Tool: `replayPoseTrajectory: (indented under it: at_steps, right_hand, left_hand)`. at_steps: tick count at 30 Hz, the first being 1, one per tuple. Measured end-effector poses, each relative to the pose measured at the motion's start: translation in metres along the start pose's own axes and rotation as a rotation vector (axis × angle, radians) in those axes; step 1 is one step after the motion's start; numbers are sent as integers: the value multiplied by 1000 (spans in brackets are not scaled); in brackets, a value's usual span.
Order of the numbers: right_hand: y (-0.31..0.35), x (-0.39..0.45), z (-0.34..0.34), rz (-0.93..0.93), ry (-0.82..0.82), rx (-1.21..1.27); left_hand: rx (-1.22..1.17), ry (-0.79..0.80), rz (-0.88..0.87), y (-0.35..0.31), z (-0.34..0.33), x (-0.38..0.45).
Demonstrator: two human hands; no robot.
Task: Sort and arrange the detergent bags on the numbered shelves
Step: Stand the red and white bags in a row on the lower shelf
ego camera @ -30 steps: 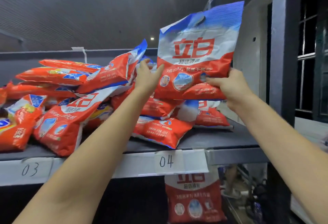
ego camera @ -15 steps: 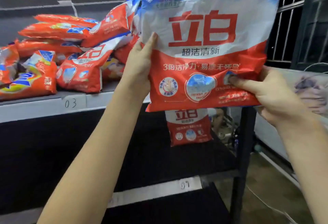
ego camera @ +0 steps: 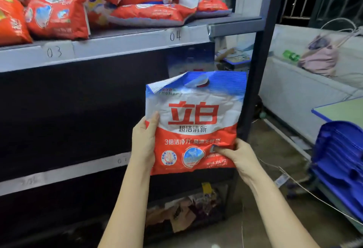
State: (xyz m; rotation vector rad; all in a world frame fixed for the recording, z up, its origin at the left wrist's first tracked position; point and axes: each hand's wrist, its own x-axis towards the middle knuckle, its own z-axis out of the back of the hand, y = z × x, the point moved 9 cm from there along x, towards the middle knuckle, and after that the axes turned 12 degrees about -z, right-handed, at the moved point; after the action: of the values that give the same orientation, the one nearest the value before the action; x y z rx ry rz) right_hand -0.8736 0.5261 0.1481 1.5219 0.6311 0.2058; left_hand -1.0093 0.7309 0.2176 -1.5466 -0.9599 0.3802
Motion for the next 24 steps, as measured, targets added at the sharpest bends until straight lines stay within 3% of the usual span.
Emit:
replayPoseTrajectory:
  at_steps: [6,14,18,24]
  right_hand:
    - [-32,36,1,-85,1,-81]
    - [35,140,3,133,-64,-265]
    - [52,206,3,137,-76,-231]
    - [31,267,-2,-4,-118,-8]
  left_hand:
    - [46,-102,95,53,12,11]
    - [-35,-260,151,89,-11,100]
    - [-28,-178,22,87,-44,153]
    - [152,-310,207,148,-57,204]
